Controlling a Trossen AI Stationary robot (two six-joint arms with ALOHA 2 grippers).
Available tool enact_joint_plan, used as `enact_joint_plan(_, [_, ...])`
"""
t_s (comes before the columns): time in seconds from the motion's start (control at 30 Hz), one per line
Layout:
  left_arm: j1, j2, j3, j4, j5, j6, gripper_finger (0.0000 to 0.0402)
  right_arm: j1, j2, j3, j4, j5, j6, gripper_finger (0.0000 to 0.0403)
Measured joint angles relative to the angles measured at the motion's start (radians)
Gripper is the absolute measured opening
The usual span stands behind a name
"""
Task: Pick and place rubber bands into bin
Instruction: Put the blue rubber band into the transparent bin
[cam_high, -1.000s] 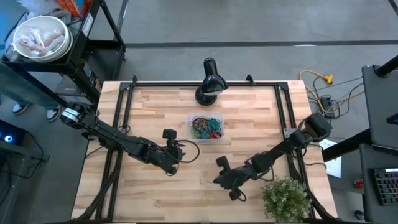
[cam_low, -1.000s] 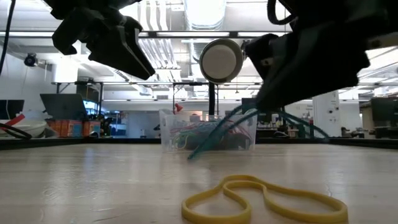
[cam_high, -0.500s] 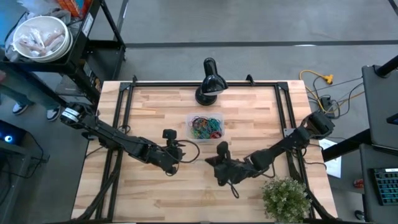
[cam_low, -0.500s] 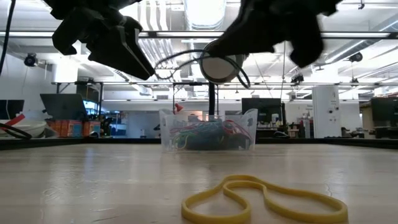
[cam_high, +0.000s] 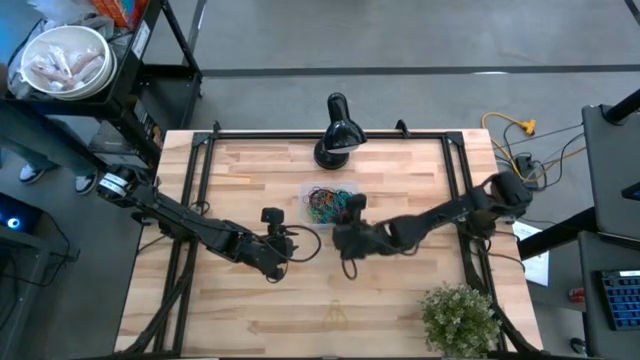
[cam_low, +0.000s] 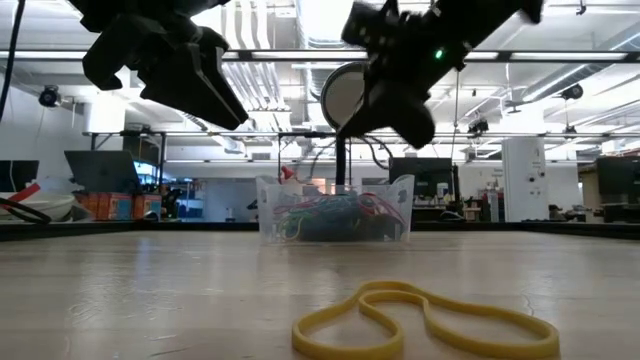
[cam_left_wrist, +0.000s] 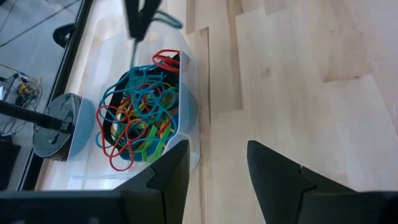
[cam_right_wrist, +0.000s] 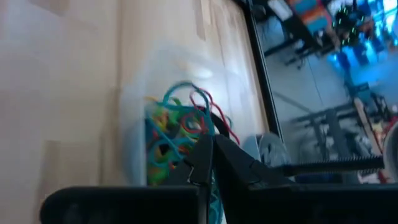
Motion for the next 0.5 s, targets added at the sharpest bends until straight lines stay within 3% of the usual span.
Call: enact_joint_plan(0.5, [0.0,0.0,-0.001,-0.004,0.0,0.0,0.0146,-0.204,0.0,-0.015,0.0,-0.175,0.029,0.0009])
